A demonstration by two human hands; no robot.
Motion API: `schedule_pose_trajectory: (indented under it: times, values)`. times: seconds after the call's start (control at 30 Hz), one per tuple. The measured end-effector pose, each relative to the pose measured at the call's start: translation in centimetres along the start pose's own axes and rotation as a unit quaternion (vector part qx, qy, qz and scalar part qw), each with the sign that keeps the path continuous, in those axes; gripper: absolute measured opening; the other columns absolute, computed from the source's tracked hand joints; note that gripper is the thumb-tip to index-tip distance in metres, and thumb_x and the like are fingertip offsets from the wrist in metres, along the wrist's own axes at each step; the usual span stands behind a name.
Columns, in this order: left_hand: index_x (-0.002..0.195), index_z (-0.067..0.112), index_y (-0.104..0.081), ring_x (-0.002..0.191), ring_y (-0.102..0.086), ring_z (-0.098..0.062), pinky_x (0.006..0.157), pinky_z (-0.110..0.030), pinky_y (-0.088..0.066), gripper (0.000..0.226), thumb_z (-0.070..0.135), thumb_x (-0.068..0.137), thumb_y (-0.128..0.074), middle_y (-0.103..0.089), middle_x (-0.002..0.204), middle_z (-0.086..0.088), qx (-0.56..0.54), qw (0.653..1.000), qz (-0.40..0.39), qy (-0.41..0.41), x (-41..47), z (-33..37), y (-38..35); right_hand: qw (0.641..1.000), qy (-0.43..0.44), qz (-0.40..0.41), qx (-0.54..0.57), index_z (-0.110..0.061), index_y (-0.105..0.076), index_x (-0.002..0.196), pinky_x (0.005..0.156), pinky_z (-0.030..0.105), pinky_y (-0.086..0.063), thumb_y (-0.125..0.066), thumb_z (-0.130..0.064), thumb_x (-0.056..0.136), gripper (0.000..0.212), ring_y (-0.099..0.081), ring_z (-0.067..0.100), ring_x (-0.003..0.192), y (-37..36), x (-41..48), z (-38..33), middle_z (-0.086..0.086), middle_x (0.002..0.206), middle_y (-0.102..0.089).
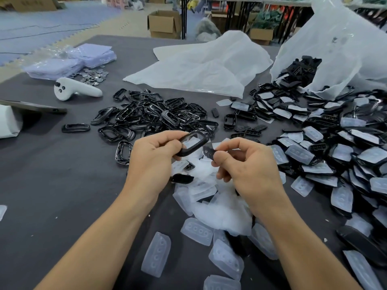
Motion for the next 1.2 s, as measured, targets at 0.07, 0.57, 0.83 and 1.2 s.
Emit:
schedule_pose_trajectory:
  times: [0.07, 0.57, 0.83, 1.2]
  values:
    - [0.085, 0.034, -0.085, 0.062, -0.060, -0.008, 0.058, -0.014, -0.049, 0.045, -0.002, 0.094, -0.059, -0.077, 0.077, 0.004, -0.036, 0.999, -0.005, 0.014, 0.1, 0.0, 0.1, 0.999, -0.003, 0.003, 0.033, -0.016, -0.078, 0.081, 0.054, 0.024, -0.053, -0.071, 0.003, 0.089, 0.022, -0.067, 0.017, 0.055, 0.1, 0.1, -0.1, 0.006, 0.069, -0.074]
    - [0.079, 0.024, -0.083, 0.054, -0.057, -0.008, 0.058, -0.016, -0.050, 0.031, -0.003, 0.089, -0.072, -0.078, 0.078, -0.008, -0.087, 0.992, -0.087, 0.029, -0.1, 0.2, -0.7, 0.985, -0.062, -0.004, 0.160, -0.012, -0.078, 0.085, 0.057, 0.024, -0.058, -0.064, 0.008, 0.094, 0.026, -0.070, 0.018, 0.060, 0.4, 0.3, -0.2, 0.011, 0.073, -0.075]
    - [0.080, 0.023, -0.084, 0.054, -0.060, -0.010, 0.056, -0.015, -0.049, 0.030, -0.004, 0.088, -0.073, -0.078, 0.077, -0.009, -0.048, 0.995, -0.080, 0.019, -0.2, 0.2, -1.0, 0.974, -0.089, -0.067, 0.196, -0.017, -0.083, 0.082, 0.061, 0.023, -0.058, -0.055, 0.008, 0.097, 0.040, -0.071, 0.016, 0.065, 0.3, 0.2, -0.1, 0.012, 0.082, -0.077]
    - [0.090, 0.014, -0.079, 0.059, -0.070, -0.012, 0.058, -0.020, -0.057, 0.015, 0.005, 0.096, -0.069, -0.076, 0.074, -0.005, -0.123, 0.988, -0.038, 0.086, -1.0, -0.5, -1.5, 0.976, -0.102, -0.112, 0.154, -0.014, -0.082, 0.090, 0.061, 0.023, -0.058, -0.067, 0.013, 0.088, 0.030, -0.071, 0.018, 0.064, -0.4, -0.1, 0.2, 0.015, 0.085, -0.076]
Point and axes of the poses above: each hand's wrist, its own x-axis towards the middle knuckle, its own y-axis out of the back of the hand, z = x × y, the point moved 5 cm from there along x, towards the middle knuckle
